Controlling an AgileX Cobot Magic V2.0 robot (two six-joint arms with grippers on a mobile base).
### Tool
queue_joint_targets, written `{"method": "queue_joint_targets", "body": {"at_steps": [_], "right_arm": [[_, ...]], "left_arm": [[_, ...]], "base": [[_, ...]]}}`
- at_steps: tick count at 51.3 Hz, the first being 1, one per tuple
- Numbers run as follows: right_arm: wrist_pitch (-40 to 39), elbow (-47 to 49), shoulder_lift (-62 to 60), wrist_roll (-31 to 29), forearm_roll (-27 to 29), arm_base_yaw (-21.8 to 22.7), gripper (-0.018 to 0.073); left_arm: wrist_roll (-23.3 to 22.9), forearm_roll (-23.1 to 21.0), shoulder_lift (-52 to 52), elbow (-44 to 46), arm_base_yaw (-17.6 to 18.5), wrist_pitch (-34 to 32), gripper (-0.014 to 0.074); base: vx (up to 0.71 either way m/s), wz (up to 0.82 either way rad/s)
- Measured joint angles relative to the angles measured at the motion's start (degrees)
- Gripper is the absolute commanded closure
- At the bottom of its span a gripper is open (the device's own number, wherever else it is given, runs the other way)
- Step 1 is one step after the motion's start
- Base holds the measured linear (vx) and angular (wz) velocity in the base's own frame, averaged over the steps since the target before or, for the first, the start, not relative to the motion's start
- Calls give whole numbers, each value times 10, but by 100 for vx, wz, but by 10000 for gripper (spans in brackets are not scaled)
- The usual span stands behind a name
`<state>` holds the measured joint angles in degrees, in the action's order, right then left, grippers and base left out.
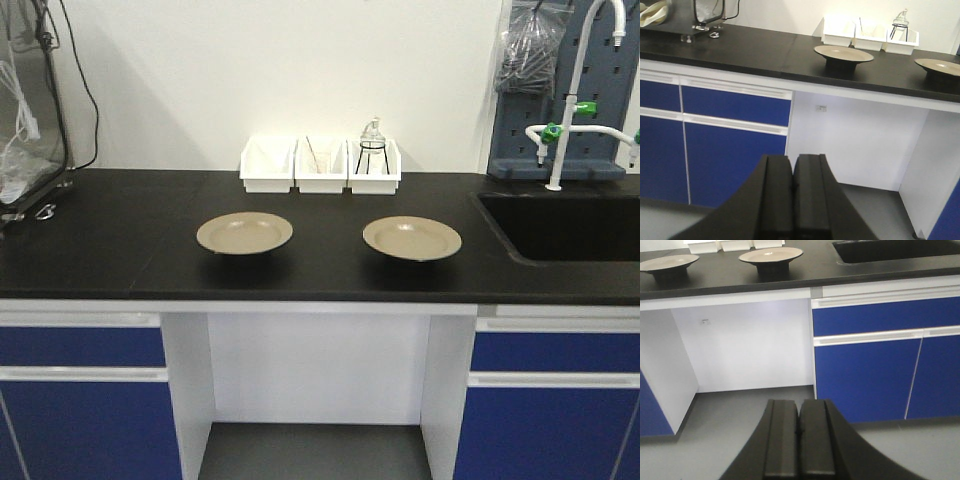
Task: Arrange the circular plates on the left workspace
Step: 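Drive the base up to the counter facing the two beige plates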
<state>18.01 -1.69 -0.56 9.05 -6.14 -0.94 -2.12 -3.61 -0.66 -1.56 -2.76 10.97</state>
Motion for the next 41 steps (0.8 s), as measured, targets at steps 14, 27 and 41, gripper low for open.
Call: {"method": "queue_joint_targets", "body": {"at_steps": [14,27,41], "right_arm": [[1,0,0,0,0,0,563],[1,0,0,0,0,0,563],[1,0,0,0,0,0,563]], "left_arm": [[0,0,0,0,0,0,596],[0,0,0,0,0,0,596],[0,0,0,0,0,0,596]], "base": [[53,-3],[51,-4],[49,-5]]}}
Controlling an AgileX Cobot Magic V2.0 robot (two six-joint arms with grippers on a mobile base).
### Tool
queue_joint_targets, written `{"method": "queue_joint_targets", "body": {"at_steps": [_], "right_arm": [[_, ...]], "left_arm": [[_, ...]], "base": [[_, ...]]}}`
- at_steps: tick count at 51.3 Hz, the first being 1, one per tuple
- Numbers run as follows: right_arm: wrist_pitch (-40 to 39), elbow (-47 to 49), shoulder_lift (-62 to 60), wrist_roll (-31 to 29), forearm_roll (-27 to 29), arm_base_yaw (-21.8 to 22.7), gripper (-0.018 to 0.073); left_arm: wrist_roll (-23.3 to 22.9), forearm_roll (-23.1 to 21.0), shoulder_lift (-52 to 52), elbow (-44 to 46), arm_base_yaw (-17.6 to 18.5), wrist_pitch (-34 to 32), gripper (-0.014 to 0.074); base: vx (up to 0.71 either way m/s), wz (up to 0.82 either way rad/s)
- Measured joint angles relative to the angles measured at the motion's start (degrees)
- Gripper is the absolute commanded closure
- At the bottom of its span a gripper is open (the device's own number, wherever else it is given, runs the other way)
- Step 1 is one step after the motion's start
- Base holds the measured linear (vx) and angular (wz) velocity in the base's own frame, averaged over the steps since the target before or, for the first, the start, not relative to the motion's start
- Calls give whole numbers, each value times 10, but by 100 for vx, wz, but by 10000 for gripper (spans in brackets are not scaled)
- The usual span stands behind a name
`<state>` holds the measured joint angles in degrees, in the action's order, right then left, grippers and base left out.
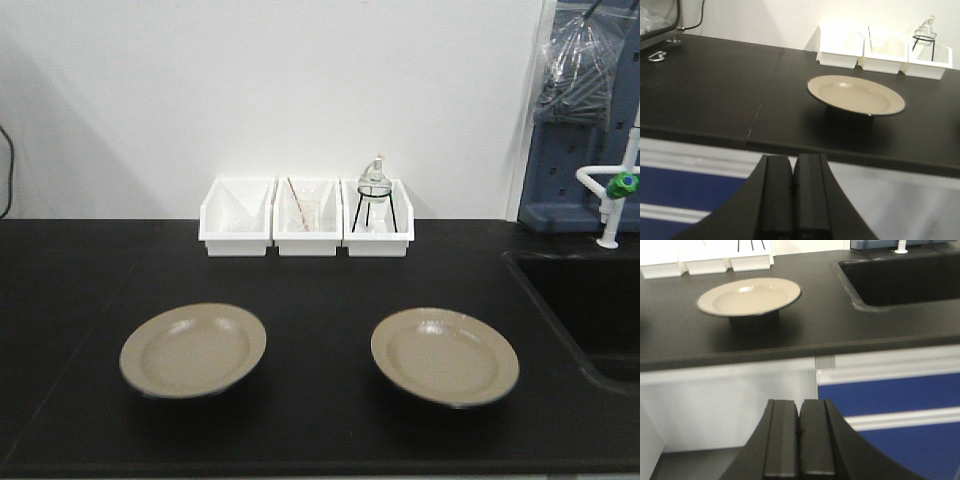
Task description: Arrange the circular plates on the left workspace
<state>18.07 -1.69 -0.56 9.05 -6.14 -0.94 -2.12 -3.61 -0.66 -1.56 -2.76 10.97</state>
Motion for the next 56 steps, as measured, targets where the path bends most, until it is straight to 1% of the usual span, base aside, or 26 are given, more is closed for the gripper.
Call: {"method": "queue_joint_targets", "body": {"at_steps": [31,56], "right_arm": [[0,0,0,0,0,0,563],[0,0,0,0,0,0,563]], "left_arm": [[0,0,0,0,0,0,596],[0,0,0,0,0,0,596]], "base": [[41,1],[18,0]]}}
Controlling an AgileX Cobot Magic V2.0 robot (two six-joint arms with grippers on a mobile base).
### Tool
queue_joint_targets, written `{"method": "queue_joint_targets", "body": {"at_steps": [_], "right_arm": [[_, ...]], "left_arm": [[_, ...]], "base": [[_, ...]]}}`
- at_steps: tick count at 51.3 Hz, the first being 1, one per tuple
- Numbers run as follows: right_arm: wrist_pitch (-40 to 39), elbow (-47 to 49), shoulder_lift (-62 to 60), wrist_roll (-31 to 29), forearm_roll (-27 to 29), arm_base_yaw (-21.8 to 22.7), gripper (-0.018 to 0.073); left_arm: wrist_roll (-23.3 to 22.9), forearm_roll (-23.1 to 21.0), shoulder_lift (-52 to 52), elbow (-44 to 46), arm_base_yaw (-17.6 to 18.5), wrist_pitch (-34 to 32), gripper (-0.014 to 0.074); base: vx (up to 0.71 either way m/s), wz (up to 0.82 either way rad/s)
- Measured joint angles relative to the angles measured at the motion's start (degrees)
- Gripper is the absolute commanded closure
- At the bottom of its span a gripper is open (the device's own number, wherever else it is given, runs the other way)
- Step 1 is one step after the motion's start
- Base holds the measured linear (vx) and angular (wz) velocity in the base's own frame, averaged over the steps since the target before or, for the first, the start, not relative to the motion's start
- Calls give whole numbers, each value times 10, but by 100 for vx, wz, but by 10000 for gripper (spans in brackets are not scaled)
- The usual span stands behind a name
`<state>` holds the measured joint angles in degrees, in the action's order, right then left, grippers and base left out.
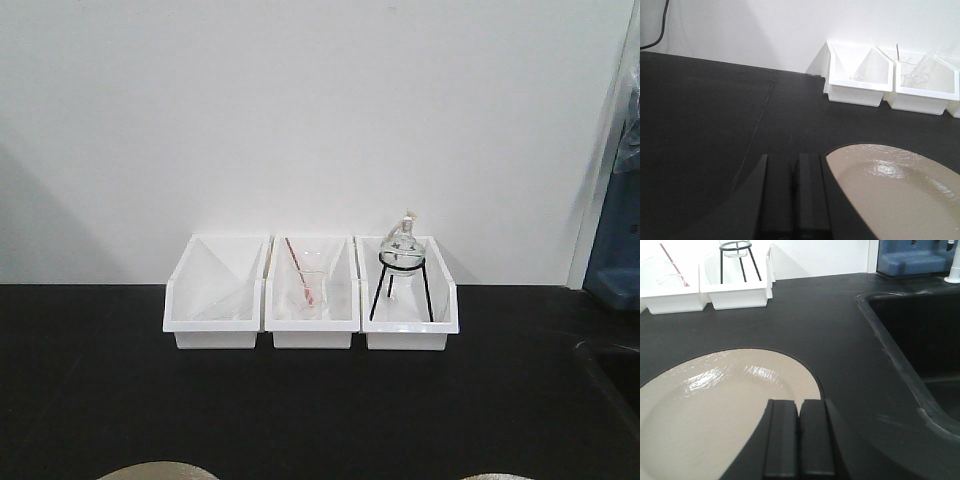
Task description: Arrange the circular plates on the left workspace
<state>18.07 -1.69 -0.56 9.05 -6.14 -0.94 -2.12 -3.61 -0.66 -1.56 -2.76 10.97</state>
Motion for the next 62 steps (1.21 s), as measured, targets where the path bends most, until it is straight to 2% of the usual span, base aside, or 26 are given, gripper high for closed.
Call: {"method": "queue_joint_targets", "body": {"at_steps": [13,25,50,62], "right_arm": [[1,0,0,0,-1,0,563],[32,0,0,-15,-9,0,563],[33,0,0,-33,-17,0,563],[-15,0,0,-60,-46,0,563]], "left_arm": [[0,0,0,0,0,0,596],[27,27,0,0,0,-4,596],[32,29,0,0,0,-15,596],[32,29,0,0,0,-21,596]], "base": [[4,-1],[0,0],[0,0],[0,0]]}}
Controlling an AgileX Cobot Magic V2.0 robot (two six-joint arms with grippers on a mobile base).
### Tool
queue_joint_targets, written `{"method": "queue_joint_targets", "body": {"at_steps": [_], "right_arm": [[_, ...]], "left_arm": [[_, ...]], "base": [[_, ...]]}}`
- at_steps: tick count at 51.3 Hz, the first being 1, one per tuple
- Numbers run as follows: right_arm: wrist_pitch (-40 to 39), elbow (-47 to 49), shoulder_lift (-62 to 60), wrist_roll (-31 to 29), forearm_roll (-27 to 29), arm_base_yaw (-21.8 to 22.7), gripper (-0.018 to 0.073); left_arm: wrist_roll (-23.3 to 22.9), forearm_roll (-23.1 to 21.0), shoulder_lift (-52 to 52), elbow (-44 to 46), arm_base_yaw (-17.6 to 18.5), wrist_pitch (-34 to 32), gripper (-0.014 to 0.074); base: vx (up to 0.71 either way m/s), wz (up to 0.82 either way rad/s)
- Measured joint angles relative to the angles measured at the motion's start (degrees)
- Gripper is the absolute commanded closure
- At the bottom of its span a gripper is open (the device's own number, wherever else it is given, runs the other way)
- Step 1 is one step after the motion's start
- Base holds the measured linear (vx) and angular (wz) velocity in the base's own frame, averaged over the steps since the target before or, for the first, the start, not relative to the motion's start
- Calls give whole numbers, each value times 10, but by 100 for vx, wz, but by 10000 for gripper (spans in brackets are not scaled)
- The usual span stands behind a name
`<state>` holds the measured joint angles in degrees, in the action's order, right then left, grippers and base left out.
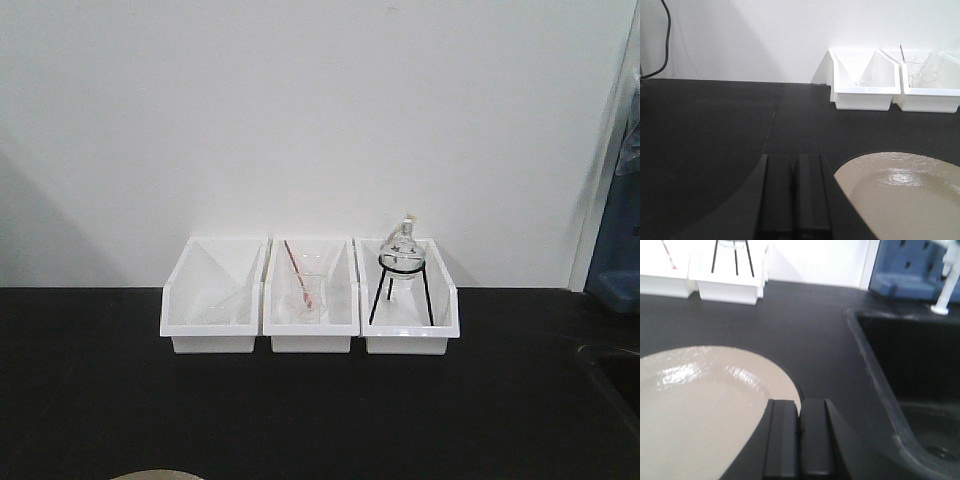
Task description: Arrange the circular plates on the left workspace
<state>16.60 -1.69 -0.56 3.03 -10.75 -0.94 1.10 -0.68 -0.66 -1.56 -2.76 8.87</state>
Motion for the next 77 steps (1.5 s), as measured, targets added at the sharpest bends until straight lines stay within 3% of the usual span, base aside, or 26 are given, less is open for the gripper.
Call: {"method": "queue_joint_targets", "body": {"at_steps": [20,26,36,41,44,50,65,72,77], "right_arm": [[-10,0,0,-2,-2,0,563],[-25,0,0,-14,-28,0,563],[-185,-2,0,20,-26,0,563],[-264,-2,0,56,-17,0,563],[-272,6,0,80,-15,0,563],[-210,81,7,120,-14,0,563],[-12,349,227,163,-4,0,563],[87,446,375,157,41,1,563],[164,503,478,103,124,0,563]], "left_arm": [[0,0,0,0,0,-13,596],[0,0,0,0,0,-19,596],[-3,0,0,0,0,-85,596],[-30,0,0,0,0,-134,596],[-53,0,0,0,0,-150,596],[-96,0,0,43,0,-119,596],[-106,-5,146,246,0,39,596],[-101,-53,266,310,1,88,596],[-52,-127,355,346,4,135,596]], "base": [[0,0],[0,0],[0,0],[0,0],[0,0],[0,0],[0,0],[0,0],[0,0]]}}
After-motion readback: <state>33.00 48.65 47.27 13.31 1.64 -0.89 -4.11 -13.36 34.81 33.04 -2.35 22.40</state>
